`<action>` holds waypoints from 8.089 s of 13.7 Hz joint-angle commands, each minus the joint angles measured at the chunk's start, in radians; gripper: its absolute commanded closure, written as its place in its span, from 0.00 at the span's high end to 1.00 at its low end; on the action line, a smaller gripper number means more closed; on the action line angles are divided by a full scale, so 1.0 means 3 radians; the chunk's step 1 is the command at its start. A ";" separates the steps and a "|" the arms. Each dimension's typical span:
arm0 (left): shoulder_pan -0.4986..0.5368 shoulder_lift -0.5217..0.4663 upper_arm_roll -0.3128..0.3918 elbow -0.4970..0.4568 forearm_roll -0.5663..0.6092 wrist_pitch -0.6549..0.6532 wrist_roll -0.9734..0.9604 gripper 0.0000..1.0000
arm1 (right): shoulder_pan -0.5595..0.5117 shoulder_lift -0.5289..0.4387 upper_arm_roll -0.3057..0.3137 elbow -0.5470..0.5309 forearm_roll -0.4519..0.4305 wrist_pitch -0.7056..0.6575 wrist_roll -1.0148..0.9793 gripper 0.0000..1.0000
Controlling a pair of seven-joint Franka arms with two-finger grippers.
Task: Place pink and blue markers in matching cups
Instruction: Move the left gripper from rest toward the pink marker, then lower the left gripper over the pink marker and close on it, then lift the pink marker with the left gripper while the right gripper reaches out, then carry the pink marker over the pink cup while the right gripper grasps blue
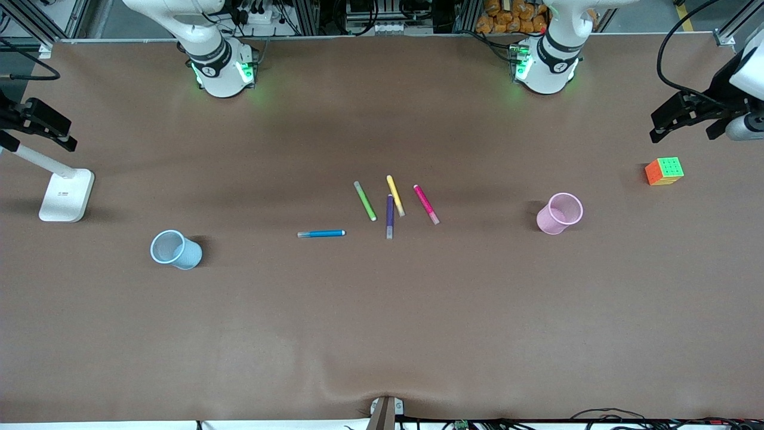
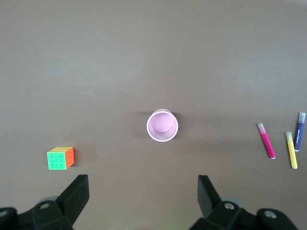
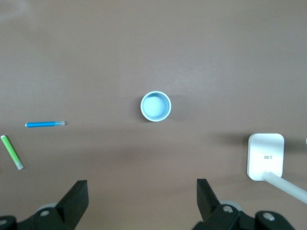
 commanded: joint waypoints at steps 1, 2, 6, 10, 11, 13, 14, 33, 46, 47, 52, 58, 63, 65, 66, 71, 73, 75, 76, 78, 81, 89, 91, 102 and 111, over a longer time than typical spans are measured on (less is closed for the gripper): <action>0.0068 0.0051 -0.0019 0.0127 0.0052 -0.0141 -0.0006 1.00 | 0.0021 0.0028 -0.0018 0.0073 -0.0049 -0.0057 -0.0026 1.00; 0.0074 0.0056 -0.0020 0.0132 0.0052 -0.0147 -0.0006 1.00 | 0.0021 0.0033 -0.0018 0.0073 -0.0044 -0.0057 -0.0031 1.00; 0.0033 0.0254 -0.0040 0.0295 0.0057 -0.0182 0.0039 1.00 | 0.0021 0.0033 -0.0023 0.0073 -0.0049 -0.0047 -0.0031 1.00; -0.0074 0.0505 -0.0126 0.0352 0.0016 -0.0310 -0.0077 1.00 | 0.0021 0.0033 -0.0023 0.0047 -0.0049 -0.0041 -0.0031 1.00; -0.0120 0.0552 -0.0157 0.0352 0.0026 -0.0305 -0.0169 1.00 | 0.0026 0.0033 -0.0023 0.0047 -0.0049 -0.0036 -0.0031 1.00; -0.0222 0.0689 -0.0173 0.0352 0.0006 -0.0305 -0.0374 1.00 | 0.0026 0.0033 -0.0023 0.0042 -0.0049 -0.0041 -0.0031 1.00; -0.0299 0.0771 -0.0183 0.0337 0.0001 -0.0310 -0.0415 1.00 | 0.0026 0.0033 -0.0023 0.0042 -0.0049 -0.0041 -0.0031 1.00; -0.1245 0.2351 -0.0198 0.0291 -0.0920 0.0465 -0.2218 1.00 | -0.0051 0.0033 -0.0023 -0.0024 -0.0008 -0.0011 -0.0184 1.00; -0.1527 0.2838 -0.0209 0.0040 -0.1318 0.1438 -0.2946 1.00 | -0.0051 0.0038 -0.0023 -0.0030 -0.0013 0.0000 -0.0190 1.00; -0.1532 0.2843 -0.0204 0.0035 -0.1435 0.1459 -0.2947 1.00 | -0.0056 0.0033 -0.0018 -0.0025 -0.0008 0.0000 -0.0190 1.00; -0.1522 0.2858 -0.0198 -0.0113 -0.1620 0.1622 -0.2947 1.00 | -0.0046 0.0033 -0.0023 -0.0030 -0.0008 0.0000 -0.0195 1.00; -0.1435 0.2909 -0.0163 -0.0083 -0.1610 0.1627 -0.2916 0.94 | -0.0051 0.0033 -0.0018 -0.0040 -0.0008 0.0000 -0.0195 1.00; -0.1425 0.2965 -0.0163 -0.0062 -0.1610 0.1694 -0.2895 0.83 | -0.0046 0.0038 -0.0018 -0.0040 -0.0008 0.0005 -0.0195 1.00; -0.1425 0.2971 -0.0163 -0.0072 -0.1615 0.1765 -0.2890 0.81 | -0.0046 0.0033 -0.0018 -0.0040 -0.0008 0.0005 -0.0195 1.00; -0.1425 0.2996 -0.0163 -0.0072 -0.1615 0.1771 -0.2890 0.78 | -0.0046 0.0033 -0.0018 -0.0040 -0.0008 0.0005 -0.0195 1.00; -0.1425 0.3027 -0.0163 -0.0062 -0.1620 0.1827 -0.2839 0.61 | -0.0036 0.0038 -0.0018 -0.0045 -0.0008 0.0010 -0.0195 1.00; -0.1425 0.3032 -0.0163 -0.0062 -0.1605 0.1827 -0.2814 0.43 | -0.0020 0.0038 -0.0013 -0.0101 -0.0008 0.0055 -0.0184 1.00; -0.1425 0.3032 -0.0163 -0.0062 -0.1600 0.1893 -0.2768 0.26 | 0.0056 0.0048 -0.0003 -0.0147 -0.0008 0.0117 -0.0169 1.00; -0.1425 0.3032 -0.0163 -0.0062 -0.1615 0.1919 -0.2747 0.18 | 0.0122 0.0079 -0.0003 -0.0183 -0.0003 0.0168 -0.0134 1.00; -0.1420 0.3017 -0.0163 -0.0057 -0.1615 0.1939 -0.2747 0.07 | 0.0281 0.0135 -0.0003 -0.0310 0.0003 0.0351 -0.0123 1.00; -0.1374 0.2930 -0.0163 -0.0057 -0.1605 0.1929 -0.2803 0.00 | 0.0399 0.0278 0.0002 -0.0408 0.0115 0.0546 -0.0123 1.00; -0.0986 0.2261 -0.0127 -0.0042 -0.1386 0.1439 -0.2783 0.00 | 0.1109 0.0876 -0.0003 -0.0362 0.0233 0.1006 -0.0128 1.00; -0.0949 0.2026 -0.0127 -0.0052 -0.1024 0.1214 -0.2798 0.00 | 0.1232 0.0989 0.0002 -0.0357 0.0233 0.1083 -0.0148 1.00; -0.0572 0.0573 -0.0163 -0.0767 0.0318 0.1064 -0.2298 0.00 | 0.2029 0.1454 -0.0003 -0.0377 0.0136 0.1543 -0.0843 1.00; -0.0071 0.0031 -0.0163 -0.1636 0.0323 0.2025 -0.1383 0.00 | 0.2332 0.1838 -0.0003 -0.0770 -0.0488 0.2442 -0.1483 1.00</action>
